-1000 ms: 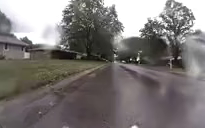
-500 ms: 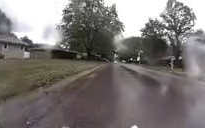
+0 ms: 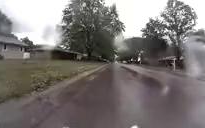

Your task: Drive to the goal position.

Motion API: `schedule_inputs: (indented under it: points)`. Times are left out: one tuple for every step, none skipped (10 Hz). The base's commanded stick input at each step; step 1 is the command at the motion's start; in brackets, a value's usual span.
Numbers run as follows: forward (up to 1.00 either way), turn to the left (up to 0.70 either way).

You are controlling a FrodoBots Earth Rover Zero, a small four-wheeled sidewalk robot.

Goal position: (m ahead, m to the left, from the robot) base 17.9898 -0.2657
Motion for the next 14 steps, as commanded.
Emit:
schedule_inputs:
  points:
    - [0.50,-0.01]
    - [0.50,-0.01]
    - [0.50,-0.01]
    - [0.50,-0.36]
    - [0.50,-0.51]
    - [0.50,-0.39]
    - [0.50,-0.27]
    - [0.50,-0.14]
    - [0.50,-0.01]
    - [0.50,-0.01]
    - [0.50,-0.01]
    - [0.50,-0.01]
    - [0.50,-0.01]
    - [0.50,-0.01]
